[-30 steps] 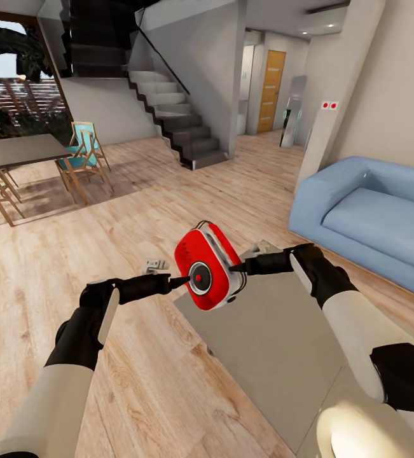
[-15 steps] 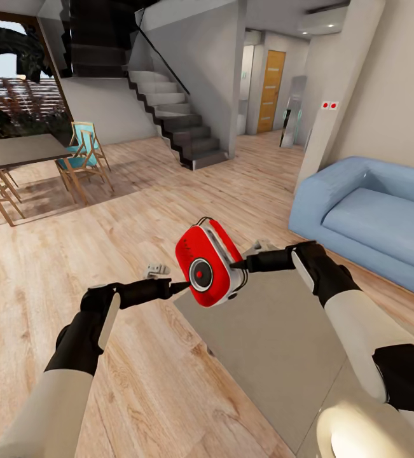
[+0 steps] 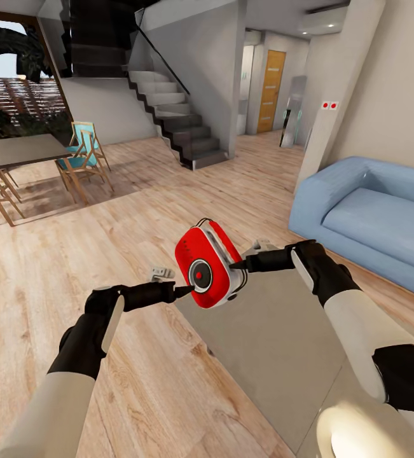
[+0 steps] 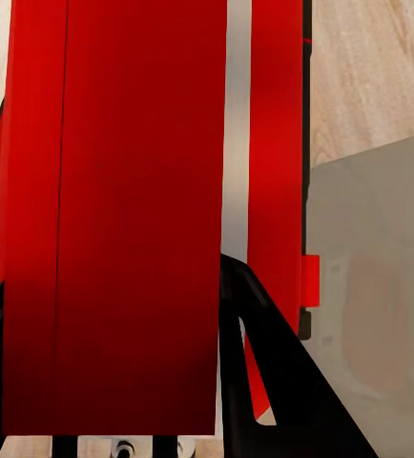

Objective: Turn on the radio receiver that's on the table in the living room.

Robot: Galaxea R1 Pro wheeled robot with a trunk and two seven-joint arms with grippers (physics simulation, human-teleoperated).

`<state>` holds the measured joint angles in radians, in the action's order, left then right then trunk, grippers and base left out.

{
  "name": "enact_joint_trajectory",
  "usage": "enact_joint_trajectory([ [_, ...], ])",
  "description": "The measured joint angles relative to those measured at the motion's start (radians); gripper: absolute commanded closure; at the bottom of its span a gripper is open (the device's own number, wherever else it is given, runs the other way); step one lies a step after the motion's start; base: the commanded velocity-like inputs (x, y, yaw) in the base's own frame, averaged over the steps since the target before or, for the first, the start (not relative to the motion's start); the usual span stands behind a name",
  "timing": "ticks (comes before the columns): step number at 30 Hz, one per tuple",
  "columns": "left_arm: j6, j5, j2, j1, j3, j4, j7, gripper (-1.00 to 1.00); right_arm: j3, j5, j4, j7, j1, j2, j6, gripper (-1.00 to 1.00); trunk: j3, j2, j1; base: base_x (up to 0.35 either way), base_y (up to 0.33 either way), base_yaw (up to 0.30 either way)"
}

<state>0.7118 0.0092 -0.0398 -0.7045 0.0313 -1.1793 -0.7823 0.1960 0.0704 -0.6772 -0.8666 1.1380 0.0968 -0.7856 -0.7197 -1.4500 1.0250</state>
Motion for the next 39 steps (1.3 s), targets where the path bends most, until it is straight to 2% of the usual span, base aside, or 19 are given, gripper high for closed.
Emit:
enact_joint_trajectory([
  [13,0.0,0.0,0.0,0.001,-0.001,-0.005,0.0,-1.0,0.0,0.0,0.0,0.0,0.0,0.0,0.0,1.0,0.0,0.0,0.0,0.0,0.0,0.0],
  [14,0.0,0.0,0.0,0.001,-0.001,-0.006,0.0,1.0,0.0,0.0,0.0,0.0,0.0,0.0,0.0,1.0,0.0,0.0,0.0,0.0,0.0,0.0],
  [29,0.0,0.0,-0.003,0.002,0.001,-0.009,0.0,1.0,0.005,0.002,0.0,0.0,0.0,0.0,0.0,1.0,0.0,0.0,0.0,0.0,0.0,0.0],
  [39,0.001,0.0,-0.019,0.002,-0.002,-0.015,0.0,1.0,0.006,0.003,0.0,0.0,0.0,0.0,0.0,1.0,0.0,0.0,0.0,0.0,0.0,0.0],
])
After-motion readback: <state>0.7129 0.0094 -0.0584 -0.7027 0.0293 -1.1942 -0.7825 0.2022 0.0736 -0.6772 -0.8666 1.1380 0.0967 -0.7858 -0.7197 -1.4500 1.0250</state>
